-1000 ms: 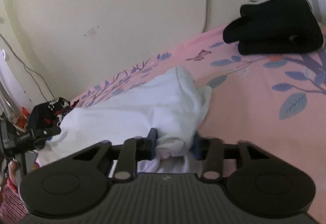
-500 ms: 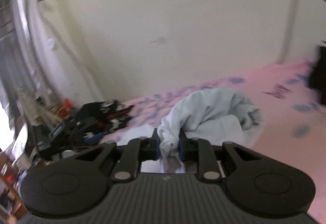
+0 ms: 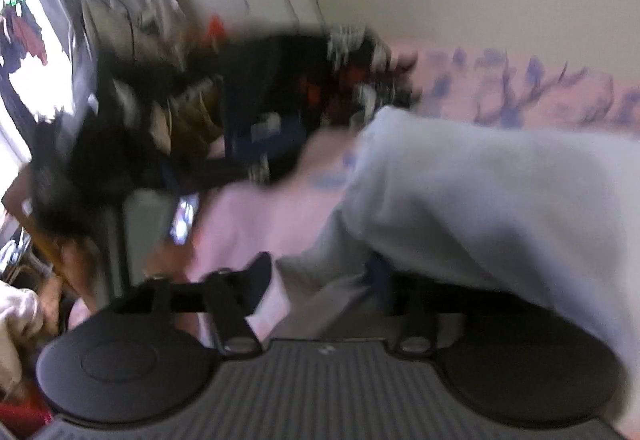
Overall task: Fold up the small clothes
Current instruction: 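Grasp the folded T-shirt edge with the right gripper and lift it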
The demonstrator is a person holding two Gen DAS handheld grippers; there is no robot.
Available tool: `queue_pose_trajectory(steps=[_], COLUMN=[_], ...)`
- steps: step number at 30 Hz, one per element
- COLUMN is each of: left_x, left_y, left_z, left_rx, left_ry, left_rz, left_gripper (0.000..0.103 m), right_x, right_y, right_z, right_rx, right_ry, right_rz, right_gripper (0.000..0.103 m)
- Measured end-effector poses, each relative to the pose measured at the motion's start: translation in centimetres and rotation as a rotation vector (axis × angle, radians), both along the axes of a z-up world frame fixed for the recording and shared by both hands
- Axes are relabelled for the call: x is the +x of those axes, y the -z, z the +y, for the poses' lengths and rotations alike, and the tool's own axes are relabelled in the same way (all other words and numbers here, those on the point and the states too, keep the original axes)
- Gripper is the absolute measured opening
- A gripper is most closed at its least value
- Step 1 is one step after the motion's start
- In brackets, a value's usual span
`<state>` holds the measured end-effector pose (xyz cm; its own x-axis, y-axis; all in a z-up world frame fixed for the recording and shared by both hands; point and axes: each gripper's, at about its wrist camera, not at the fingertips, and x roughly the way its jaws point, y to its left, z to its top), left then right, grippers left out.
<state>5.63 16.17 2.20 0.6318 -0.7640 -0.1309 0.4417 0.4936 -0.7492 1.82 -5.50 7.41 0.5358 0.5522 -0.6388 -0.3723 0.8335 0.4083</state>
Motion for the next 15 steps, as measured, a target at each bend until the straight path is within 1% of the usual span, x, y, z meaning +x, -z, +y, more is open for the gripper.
queue_pose_trajectory(steps=[1, 4, 6, 8, 9, 10, 11, 12, 13, 15], left_x=[-0.1, -0.1, -0.3, -0.7, -0.9, -1.1, -1.4, -1.6, -1.9, -2.9], left_y=[0.0, 0.1, 0.0, -0.1, -0.2, -0.3, -0.5, -0.5, -0.6, -0.9], left_z=[-0.1, -0.6, -0.8, -1.0, -1.0, -1.0, -1.1, -1.1, -1.3, -1.6], left_rx=[0.009, 0.014, 0.015, 0.005, -0.004, -0.008, -0.008, -0.007, -0.004, 0.018], left_ry=[0.003, 0.037, 0.057, 0.075, 0.085, 0.092, 0.096, 0.102, 0.109, 0.123], left_rz=[0.002, 0.001, -0.010, -0.028, -0.040, -0.053, -0.065, -0.075, -0.078, -0.095], left_gripper=[0.102, 0.102, 0.102, 0.102, 0.102, 0.102, 0.102, 0.102, 0.102, 0.102], right_x=[-0.5, -2.8, -4.8, -6.1, -6.3, -6.1, -5.9, -5.2, -4.6, -2.2], right_y=[-0.2, -2.9, -5.0, -6.5, -6.8, -6.9, -6.7, -6.3, -5.8, -4.7], right_z=[-0.2, -2.8, -5.5, -8.2, -9.1, -9.4, -10.1, -10.5, -10.8, -10.6], right_rx=[0.005, 0.116, 0.158, 0.161, 0.139, 0.115, 0.092, 0.076, 0.060, 0.051], right_ry=[0.000, -0.027, -0.005, 0.050, 0.078, 0.096, 0.112, 0.120, 0.120, 0.115], right_rz=[-0.024, -0.133, -0.236, -0.291, -0.293, -0.285, -0.269, -0.248, -0.225, -0.196], right_gripper=[0.050, 0.051, 0.051, 0.051, 0.051, 0.048, 0.042, 0.038, 0.036, 0.036])
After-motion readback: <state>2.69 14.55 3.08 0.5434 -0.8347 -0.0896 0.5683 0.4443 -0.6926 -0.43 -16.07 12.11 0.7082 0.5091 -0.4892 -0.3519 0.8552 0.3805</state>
